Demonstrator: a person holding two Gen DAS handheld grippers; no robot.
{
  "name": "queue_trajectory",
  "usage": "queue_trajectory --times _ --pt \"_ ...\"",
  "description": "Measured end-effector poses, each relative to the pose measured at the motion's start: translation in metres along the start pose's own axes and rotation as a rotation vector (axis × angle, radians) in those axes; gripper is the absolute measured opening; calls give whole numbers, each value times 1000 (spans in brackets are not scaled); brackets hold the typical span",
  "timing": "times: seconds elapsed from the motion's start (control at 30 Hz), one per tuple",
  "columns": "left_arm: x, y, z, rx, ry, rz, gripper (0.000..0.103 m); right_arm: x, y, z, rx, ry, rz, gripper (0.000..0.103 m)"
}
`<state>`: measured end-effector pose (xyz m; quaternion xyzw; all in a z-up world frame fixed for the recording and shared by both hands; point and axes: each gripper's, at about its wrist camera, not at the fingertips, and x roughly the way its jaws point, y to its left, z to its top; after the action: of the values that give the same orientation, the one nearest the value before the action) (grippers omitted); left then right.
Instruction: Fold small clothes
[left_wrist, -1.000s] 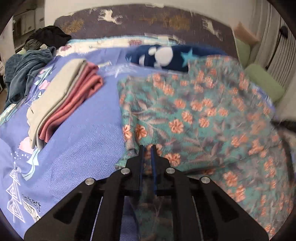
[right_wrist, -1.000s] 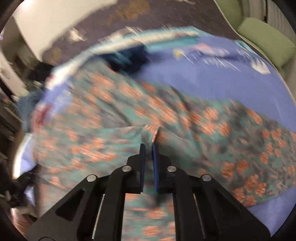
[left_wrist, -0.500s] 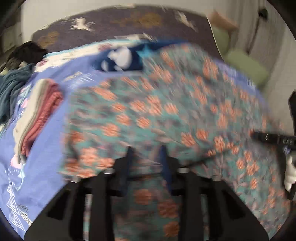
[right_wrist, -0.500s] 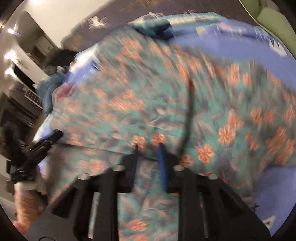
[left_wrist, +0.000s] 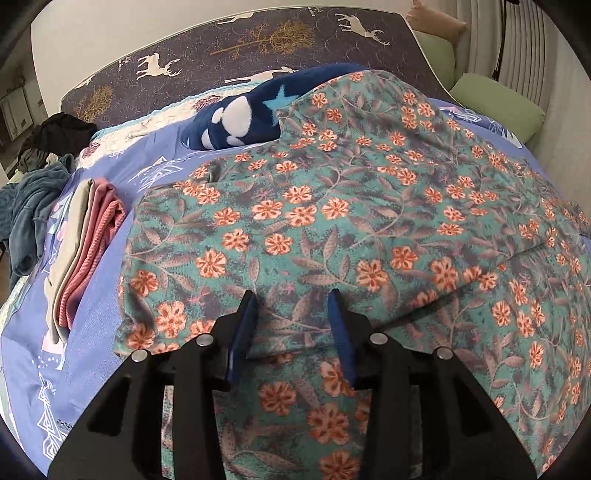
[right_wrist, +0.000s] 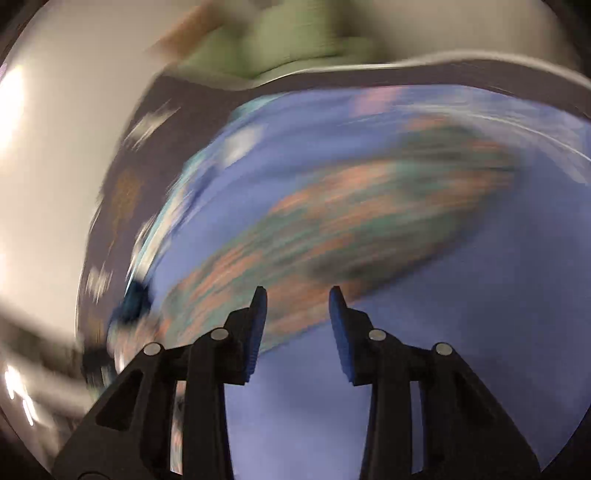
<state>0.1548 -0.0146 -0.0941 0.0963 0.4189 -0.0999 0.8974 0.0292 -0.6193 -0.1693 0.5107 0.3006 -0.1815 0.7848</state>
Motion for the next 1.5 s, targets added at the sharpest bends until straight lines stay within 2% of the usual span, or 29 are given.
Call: queue_trajectory --times 0.13,0.2,0.23,0.33,0.4,0.47,0.5,0.6,0.7,0.8,0.83,0.9,1.0,1.07,1.13,1.23,1.3,1.37,1.5 --pt "0 0 0 -2 0 -2 42 -11 -68 18 217 -36 -7 43" --pt "0 0 0 -2 -1 -2 42 -8 -85 23 281 -37 55 44" --pt "0 -1 0 -2 -1 -1 42 -4 -89 26 302 -35 86 45" --pt "0 0 0 -1 -2 -1 42 7 -92 41 294 -57 86 46" --pt "0 1 0 -4 -3 -5 42 18 -90 51 289 -80 64 38" --pt "0 2 -1 -11 -5 -13 42 27 -88 56 324 -98 53 15" --pt "-1 3 -1 -16 -6 -18 42 30 -90 57 362 -98 81 9" --pt "0 6 -1 -29 -5 -35 43 24 -74 52 384 -103 176 7" --pt "1 9 -1 -42 -7 -50 43 20 -20 48 261 -103 282 7" --pt "1 11 -1 -58 -11 -68 43 22 72 24 66 -30 431 7" --pt "1 12 -2 -64 -12 -76 43 23 94 14 13 -12 457 7" --pt "1 15 -2 -80 -15 -95 44 27 163 -25 -163 47 534 7" --pt "1 18 -2 -99 -18 -117 44 38 232 -83 -344 157 623 7" --pt "1 21 -2 -113 -20 -133 44 50 272 -139 -488 271 675 7" --pt "1 23 -3 -129 -21 -151 44 61 296 -197 -654 362 669 7" --pt "1 31 -3 -168 -30 -206 47 85 301 -262 -869 428 538 8" --pt "1 39 -4 -212 -39 -261 48 105 288 -287 -934 498 454 8" --pt "2 47 -5 -258 -46 -311 48 115 275 -301 -956 532 413 9" --pt "-1 59 -7 -351 -57 -396 49 101 256 -326 -1018 532 391 11"
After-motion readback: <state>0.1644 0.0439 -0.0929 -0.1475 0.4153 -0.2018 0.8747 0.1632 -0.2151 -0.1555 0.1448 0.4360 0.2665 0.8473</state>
